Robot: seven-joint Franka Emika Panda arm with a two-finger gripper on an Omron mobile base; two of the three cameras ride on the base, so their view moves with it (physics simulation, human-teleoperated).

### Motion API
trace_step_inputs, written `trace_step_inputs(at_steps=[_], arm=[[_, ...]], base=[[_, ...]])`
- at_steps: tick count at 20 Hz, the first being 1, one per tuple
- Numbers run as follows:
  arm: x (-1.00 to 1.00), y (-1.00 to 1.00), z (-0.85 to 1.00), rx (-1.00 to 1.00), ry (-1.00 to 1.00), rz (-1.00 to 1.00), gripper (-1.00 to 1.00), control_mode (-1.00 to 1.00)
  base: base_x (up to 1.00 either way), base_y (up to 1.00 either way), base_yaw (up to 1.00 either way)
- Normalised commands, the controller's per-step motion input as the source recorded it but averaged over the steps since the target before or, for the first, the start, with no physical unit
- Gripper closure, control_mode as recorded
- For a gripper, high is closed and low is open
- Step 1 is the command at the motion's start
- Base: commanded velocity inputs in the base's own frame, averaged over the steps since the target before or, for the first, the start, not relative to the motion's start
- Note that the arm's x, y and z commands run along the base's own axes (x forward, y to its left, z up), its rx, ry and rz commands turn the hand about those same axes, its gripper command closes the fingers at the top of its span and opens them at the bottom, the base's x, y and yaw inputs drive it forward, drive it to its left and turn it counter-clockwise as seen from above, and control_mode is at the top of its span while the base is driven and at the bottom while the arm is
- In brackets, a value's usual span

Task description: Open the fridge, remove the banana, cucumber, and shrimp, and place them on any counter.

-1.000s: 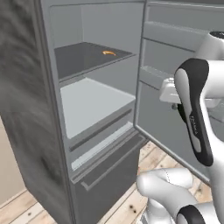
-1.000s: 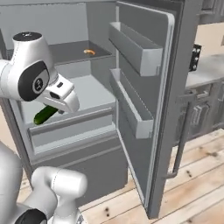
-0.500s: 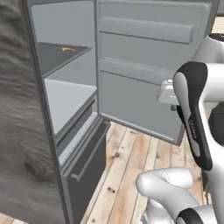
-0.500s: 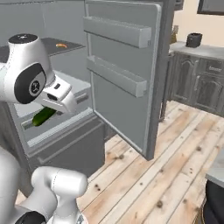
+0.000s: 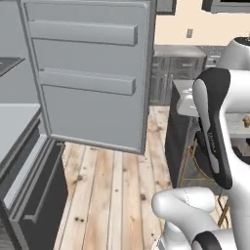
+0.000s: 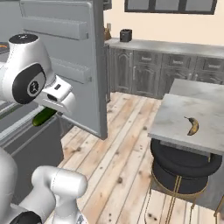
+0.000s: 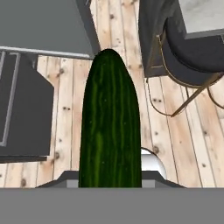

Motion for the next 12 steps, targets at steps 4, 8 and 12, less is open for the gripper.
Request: trace_step_inputs(at_steps=[4,8,12], arm=[[0.0,0.0,0.0,0.0,0.0,0.0,1.0,1.0],[0.0,0.0,0.0,0.0,0.0,0.0,1.0,1.0],[0.0,0.0,0.0,0.0,0.0,0.0,1.0,1.0]], base=[[0.23,-0.96,-0.18],[0.13,-1.0,-0.17],[0.36,-1.0,-0.15]])
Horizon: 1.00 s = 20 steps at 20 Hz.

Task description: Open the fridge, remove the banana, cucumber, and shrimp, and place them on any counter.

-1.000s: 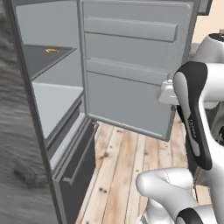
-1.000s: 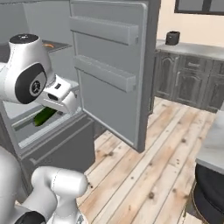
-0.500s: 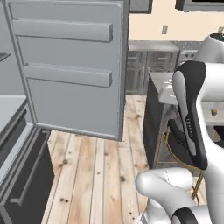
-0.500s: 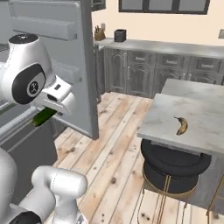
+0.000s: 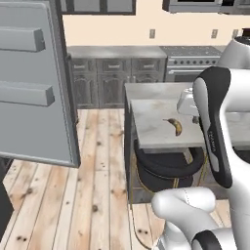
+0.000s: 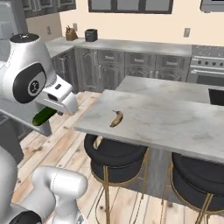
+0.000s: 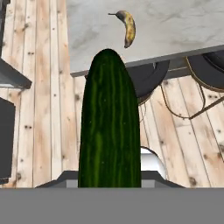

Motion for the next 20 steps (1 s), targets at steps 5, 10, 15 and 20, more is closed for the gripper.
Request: trace_step_inputs(at_steps=[5,10,15,20], arm=[[0.0,0.0,0.0,0.0,0.0,0.0,1.0,1.0],[0.0,0.0,0.0,0.0,0.0,0.0,1.0,1.0],[0.17,-0.36,-0.16,0.0,0.03,-0.04,1.0,-1.0],[0.95,-1.0,-0.45,0.05,0.33,-0.18,1.0,-1.0]], base=[[0.93,-0.3,-0.17],[0.98,-0.3,-0.16],[0.22,-0.35,-0.04],[0.0,0.0,0.0]])
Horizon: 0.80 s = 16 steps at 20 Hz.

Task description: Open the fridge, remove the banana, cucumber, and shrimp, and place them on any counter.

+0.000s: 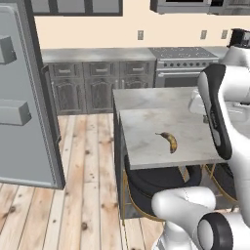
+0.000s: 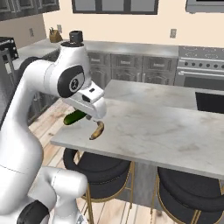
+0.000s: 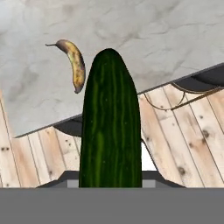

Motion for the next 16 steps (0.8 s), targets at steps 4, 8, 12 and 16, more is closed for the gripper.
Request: trace_step_inputs(at_steps=[4,8,12,16], arm=[[0.99,-0.96,-0.67,0.03,0.34,-0.17,1.0,-1.0],[1.0,-0.78,-0.72,0.0,0.27,-0.17,1.0,-1.0],[0.92,-0.55,-0.73,0.0,0.1,-0.1,1.0,-1.0],[0.61,-0.37,-0.77,-0.01,0.0,-0.04,1.0,-1.0]], base=[[0.0,0.0,0.0],[0.0,0.0,0.0],[0.0,0.0,0.0],[0.0,0.0,0.0]])
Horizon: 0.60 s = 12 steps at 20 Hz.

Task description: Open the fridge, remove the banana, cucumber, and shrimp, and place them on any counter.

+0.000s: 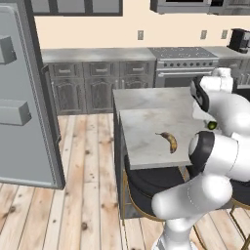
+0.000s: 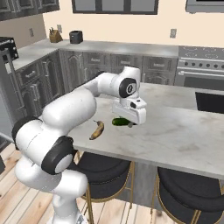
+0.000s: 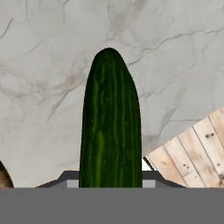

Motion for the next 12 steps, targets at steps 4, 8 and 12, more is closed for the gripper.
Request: trace_step_inputs(at_steps=[4,8,12], arm=[[0.68,-0.23,-0.75,-0.02,-0.03,-0.01,1.0,-1.0],[0.31,-0.06,-0.43,-0.02,-0.09,0.0,1.0,-1.0],[0.0,0.0,-0.56,-0.06,-0.01,0.0,1.0,-1.0]], base=[[0.0,0.0,0.0],[0.0,0.0,0.0],[0.0,0.0,0.0]])
